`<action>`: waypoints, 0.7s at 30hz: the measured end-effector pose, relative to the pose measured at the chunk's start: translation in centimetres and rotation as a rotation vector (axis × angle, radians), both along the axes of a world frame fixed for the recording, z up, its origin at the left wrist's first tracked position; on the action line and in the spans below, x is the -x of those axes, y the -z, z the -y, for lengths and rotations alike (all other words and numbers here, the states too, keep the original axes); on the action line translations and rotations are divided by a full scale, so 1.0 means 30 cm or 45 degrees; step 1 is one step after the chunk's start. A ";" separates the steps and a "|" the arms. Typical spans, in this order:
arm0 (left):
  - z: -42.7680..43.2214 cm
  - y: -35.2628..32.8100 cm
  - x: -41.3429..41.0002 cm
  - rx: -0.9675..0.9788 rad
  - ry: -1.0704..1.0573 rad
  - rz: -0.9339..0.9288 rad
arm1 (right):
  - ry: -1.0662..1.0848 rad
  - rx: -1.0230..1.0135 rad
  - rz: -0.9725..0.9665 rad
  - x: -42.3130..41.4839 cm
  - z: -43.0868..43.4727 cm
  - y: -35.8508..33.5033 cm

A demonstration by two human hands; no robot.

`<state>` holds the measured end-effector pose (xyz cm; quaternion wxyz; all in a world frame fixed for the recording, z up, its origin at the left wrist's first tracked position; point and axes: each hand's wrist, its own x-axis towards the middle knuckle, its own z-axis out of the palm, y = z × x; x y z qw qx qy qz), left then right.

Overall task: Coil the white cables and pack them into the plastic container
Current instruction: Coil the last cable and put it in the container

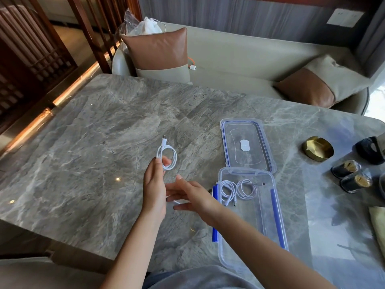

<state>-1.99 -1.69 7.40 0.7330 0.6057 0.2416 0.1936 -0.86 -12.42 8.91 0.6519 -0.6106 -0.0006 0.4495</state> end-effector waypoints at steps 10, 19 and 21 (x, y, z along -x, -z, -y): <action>0.022 0.000 0.009 0.124 0.060 0.013 | 0.579 -0.330 -0.416 -0.022 -0.014 0.026; 0.010 0.026 0.030 -0.198 0.302 -0.097 | 0.467 0.045 0.302 -0.044 0.028 0.039; 0.008 0.027 0.029 -0.260 0.357 -0.151 | 0.423 0.063 0.393 -0.054 0.042 0.042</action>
